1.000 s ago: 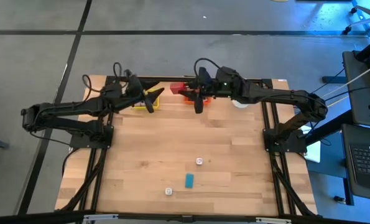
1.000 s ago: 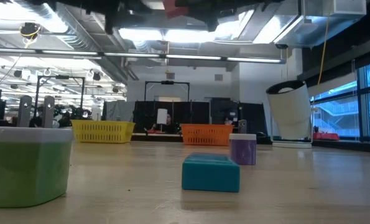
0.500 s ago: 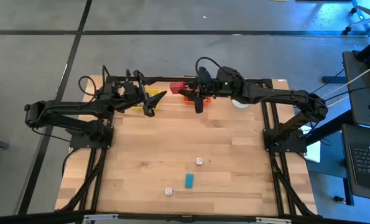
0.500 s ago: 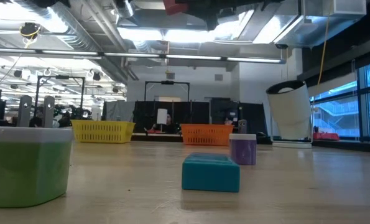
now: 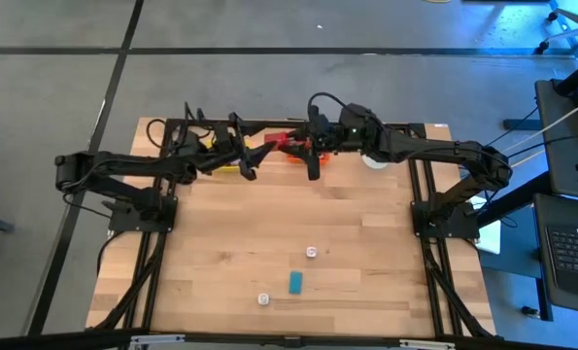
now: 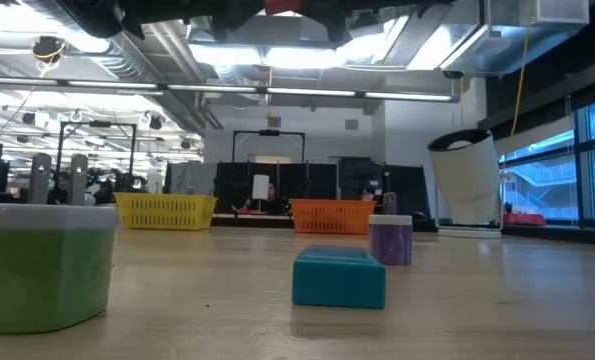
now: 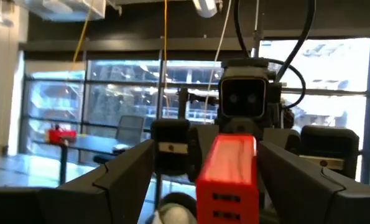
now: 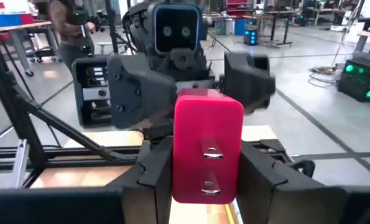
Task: Pick & Place Office items
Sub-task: Put the red changer adapter into the yellow bin
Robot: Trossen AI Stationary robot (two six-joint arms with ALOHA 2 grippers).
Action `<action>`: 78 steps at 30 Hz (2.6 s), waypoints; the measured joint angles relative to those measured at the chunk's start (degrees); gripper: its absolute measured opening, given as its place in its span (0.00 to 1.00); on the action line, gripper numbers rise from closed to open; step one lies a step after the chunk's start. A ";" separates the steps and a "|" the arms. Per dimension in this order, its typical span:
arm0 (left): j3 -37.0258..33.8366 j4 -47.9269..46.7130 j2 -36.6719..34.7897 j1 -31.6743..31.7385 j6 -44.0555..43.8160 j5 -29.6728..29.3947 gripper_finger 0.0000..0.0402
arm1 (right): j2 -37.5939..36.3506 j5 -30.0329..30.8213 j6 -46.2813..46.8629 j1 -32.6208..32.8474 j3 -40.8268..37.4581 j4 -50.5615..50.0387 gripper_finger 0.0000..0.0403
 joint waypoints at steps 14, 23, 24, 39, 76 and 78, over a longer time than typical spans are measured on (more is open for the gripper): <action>0.00 -0.73 0.97 -0.18 -7.57 2.18 0.52 | -0.02 0.03 -1.57 0.13 0.00 0.88 0.32; 0.00 -0.53 0.81 -0.13 -7.90 5.81 0.30 | -0.17 -1.31 1.58 0.22 -0.01 0.83 0.33; 0.00 -0.60 0.81 -0.13 -8.14 5.75 0.30 | -0.17 -1.55 2.14 0.20 -0.02 0.81 0.35; 0.01 -7.67 0.85 0.60 -10.05 -8.87 0.30 | -3.42 -1.18 7.89 -3.09 0.00 -15.57 0.80; 0.00 -71.05 4.46 19.37 -17.87 -18.41 0.34 | -6.99 3.46 8.73 -4.28 0.00 -30.53 0.79; 0.00 -70.99 4.62 19.37 -19.34 -18.43 0.38 | -6.99 3.46 8.72 -4.28 0.00 -30.54 0.79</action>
